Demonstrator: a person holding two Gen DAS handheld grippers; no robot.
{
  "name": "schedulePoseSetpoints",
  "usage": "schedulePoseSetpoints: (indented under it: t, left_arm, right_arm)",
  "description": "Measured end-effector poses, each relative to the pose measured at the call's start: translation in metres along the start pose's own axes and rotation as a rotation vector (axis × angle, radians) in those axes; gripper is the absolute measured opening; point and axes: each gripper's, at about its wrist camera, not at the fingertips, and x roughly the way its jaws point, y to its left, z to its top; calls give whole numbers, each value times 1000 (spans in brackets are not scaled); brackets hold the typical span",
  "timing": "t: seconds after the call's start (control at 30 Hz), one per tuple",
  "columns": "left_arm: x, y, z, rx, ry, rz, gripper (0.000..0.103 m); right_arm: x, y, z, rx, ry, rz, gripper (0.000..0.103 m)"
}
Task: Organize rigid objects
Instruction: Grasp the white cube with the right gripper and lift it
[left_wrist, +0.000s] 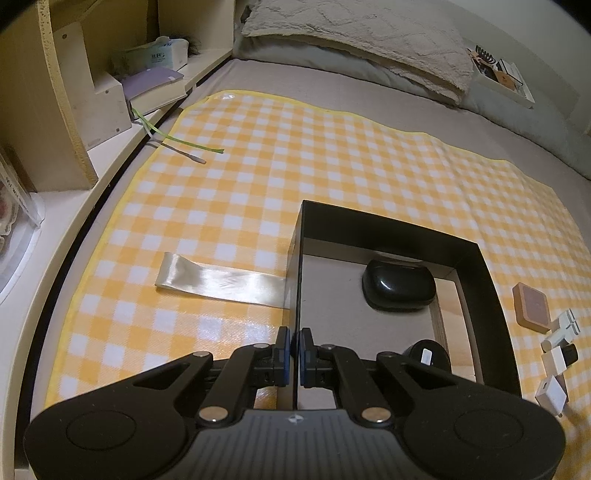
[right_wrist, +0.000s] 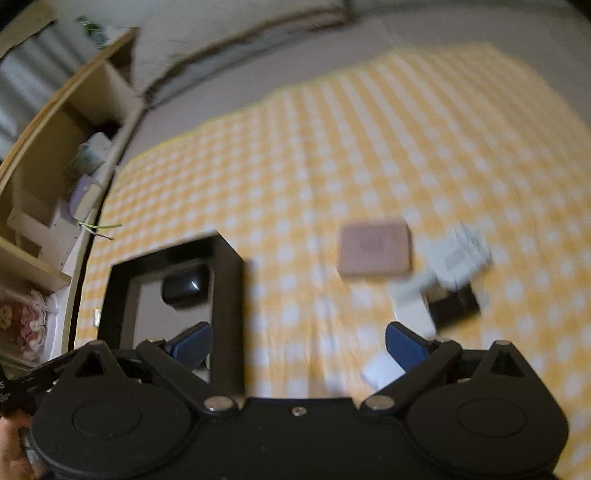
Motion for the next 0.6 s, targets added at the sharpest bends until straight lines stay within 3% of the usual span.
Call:
schedulePoseSetpoints:
  t: [0.27, 0.43, 0.6]
  left_arm:
    - [0, 0, 0, 2, 0, -1, 5]
    - [0, 0, 0, -1, 1, -2, 5]
    - [0, 0, 0, 1, 1, -1, 5]
  right_arm:
    - [31, -38, -29, 196, 160, 76, 102]
    - [49, -42, -40, 225, 247, 101, 102]
    - [56, -42, -38, 198, 210, 61, 102]
